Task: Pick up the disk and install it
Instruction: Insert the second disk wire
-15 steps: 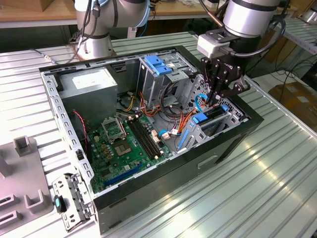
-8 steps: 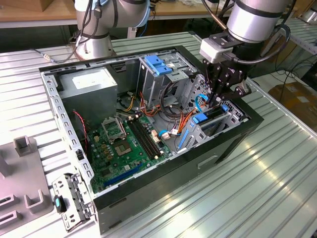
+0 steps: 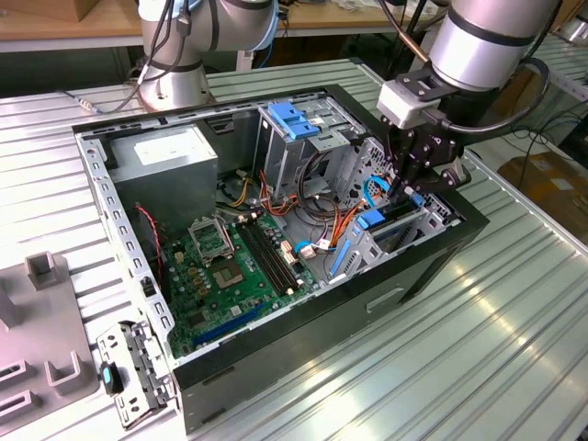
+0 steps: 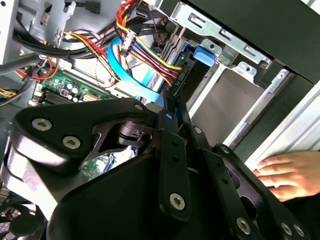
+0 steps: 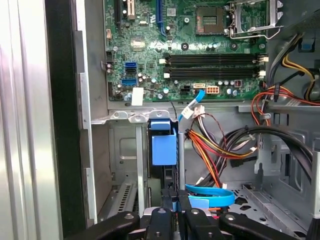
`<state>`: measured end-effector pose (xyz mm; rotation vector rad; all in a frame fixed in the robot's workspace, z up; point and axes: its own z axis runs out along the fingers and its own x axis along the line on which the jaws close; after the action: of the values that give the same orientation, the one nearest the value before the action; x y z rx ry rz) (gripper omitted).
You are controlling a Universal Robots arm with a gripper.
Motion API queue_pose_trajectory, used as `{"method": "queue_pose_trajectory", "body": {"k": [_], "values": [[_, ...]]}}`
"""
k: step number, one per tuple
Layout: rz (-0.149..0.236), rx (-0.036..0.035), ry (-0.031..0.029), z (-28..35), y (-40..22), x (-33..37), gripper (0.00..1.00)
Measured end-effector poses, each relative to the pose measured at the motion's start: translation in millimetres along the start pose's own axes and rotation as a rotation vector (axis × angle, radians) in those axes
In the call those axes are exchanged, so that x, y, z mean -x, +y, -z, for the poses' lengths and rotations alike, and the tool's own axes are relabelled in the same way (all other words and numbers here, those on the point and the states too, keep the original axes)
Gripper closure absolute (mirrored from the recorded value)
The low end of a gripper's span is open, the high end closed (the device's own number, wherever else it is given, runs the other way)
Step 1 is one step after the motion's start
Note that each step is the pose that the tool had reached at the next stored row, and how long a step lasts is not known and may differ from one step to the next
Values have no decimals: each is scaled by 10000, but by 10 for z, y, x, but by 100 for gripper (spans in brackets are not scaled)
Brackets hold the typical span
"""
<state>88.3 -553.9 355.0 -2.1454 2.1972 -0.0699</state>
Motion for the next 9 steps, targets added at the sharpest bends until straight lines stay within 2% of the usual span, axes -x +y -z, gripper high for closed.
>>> {"method": "queue_pose_trajectory", "body": {"k": [1,3,6,7,8,9], "values": [[-10,-2,-117,-4,0,-14,84],[-22,-3,-261,-10,0,-36,84],[-36,-1,-435,-16,0,-65,84],[-43,1,-521,-20,0,-77,84],[-57,3,-690,-29,0,-98,84],[-66,5,-802,-34,1,-112,84]]}}
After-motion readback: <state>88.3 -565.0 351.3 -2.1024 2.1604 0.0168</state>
